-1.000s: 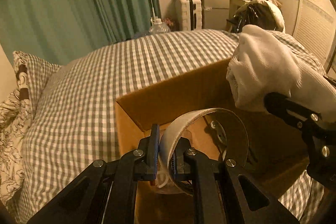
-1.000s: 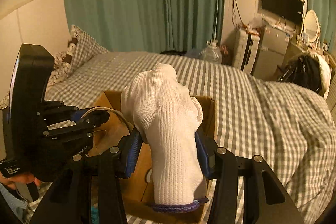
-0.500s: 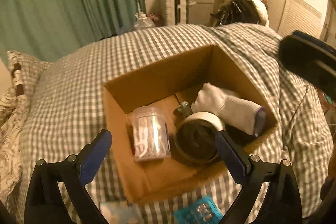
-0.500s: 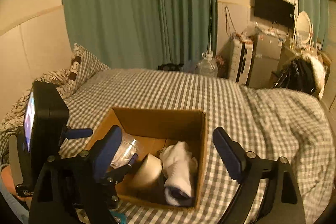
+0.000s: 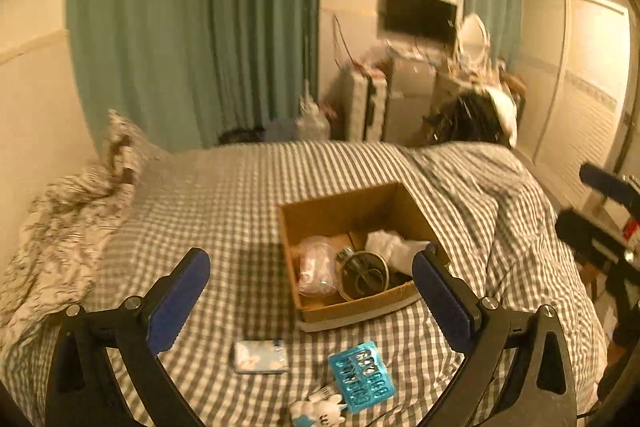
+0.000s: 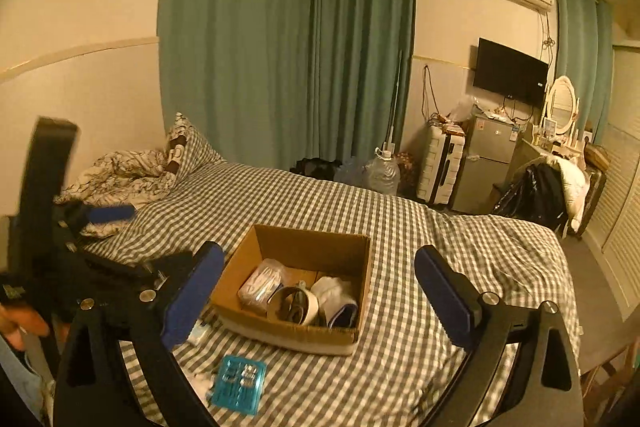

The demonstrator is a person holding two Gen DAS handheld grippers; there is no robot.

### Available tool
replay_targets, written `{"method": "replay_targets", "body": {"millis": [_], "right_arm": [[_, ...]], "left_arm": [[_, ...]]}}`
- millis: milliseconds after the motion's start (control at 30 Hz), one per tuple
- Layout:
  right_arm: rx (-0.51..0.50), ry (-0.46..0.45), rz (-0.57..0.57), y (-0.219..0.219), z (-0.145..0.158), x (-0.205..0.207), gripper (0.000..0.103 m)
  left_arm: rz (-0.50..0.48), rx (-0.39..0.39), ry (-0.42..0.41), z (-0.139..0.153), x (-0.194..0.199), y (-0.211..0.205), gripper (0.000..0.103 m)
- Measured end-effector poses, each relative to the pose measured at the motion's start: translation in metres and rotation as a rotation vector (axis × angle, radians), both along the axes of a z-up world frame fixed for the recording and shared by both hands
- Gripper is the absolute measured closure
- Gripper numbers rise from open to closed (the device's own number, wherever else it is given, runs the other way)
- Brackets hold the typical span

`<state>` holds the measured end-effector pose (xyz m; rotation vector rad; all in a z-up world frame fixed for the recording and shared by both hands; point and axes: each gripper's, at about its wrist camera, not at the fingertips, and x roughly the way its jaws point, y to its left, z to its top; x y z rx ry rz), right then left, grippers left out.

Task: Organize objects
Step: 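Move both tools back toward the bear toy and blister pack, then grasp the white bear toy with the left tool while the right tool grasps the teal blister pack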

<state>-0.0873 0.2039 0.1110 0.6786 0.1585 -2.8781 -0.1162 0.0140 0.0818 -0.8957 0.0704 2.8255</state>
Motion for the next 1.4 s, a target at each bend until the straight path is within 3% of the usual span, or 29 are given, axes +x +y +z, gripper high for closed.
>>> {"method": "replay_targets", "body": {"millis": [167,333,467,700,833,1067,1100,1167,1200,1400], "right_arm": [[0.020,0.031,0.030,-0.012,0.003,0.044,0.005],[-0.009,0.001,0.035,-0.017,-0.032,0.063,0.000],[-0.020,-0.074,0.036,-0.022,-0.089,0.052,0.000],[-0.064,-0.227,-0.007,-0.011,-0.184,0.014,0.000],[-0.064,-0.303,-0.042,-0.005,-0.222,-0.001,0.000],[-0.090,-0.352,-0.062,0.005,-0.244,-0.013,0.000],[-0.088,-0.356,-0.063,0.004,-0.246,-0.014,0.000],[-0.077,-0.366,-0.067,0.002,-0.249,-0.016,0.000],[-0.073,-0.368,-0.067,0.002,-0.249,-0.015,0.000],[-0.037,-0.369,-0.073,-0.005,-0.249,-0.012,0.000]], "left_arm": [[0.075,0.028,0.034,-0.005,0.038,-0.023,0.000],[0.145,0.073,0.001,-0.048,0.057,-0.037,0.000],[0.208,0.055,-0.035,-0.098,0.061,-0.036,0.000],[0.199,-0.033,-0.214,-0.205,0.047,-0.021,0.000],[0.190,-0.054,-0.238,-0.234,0.046,-0.013,0.000],[0.135,0.005,-0.307,-0.264,0.036,-0.005,0.000],[0.119,0.005,-0.321,-0.267,0.034,-0.003,0.002],[0.076,0.016,-0.337,-0.271,0.032,0.002,0.016],[0.044,0.024,-0.352,-0.273,0.032,0.005,0.033],[0.039,0.018,-0.355,-0.264,0.041,0.000,0.037]]}}
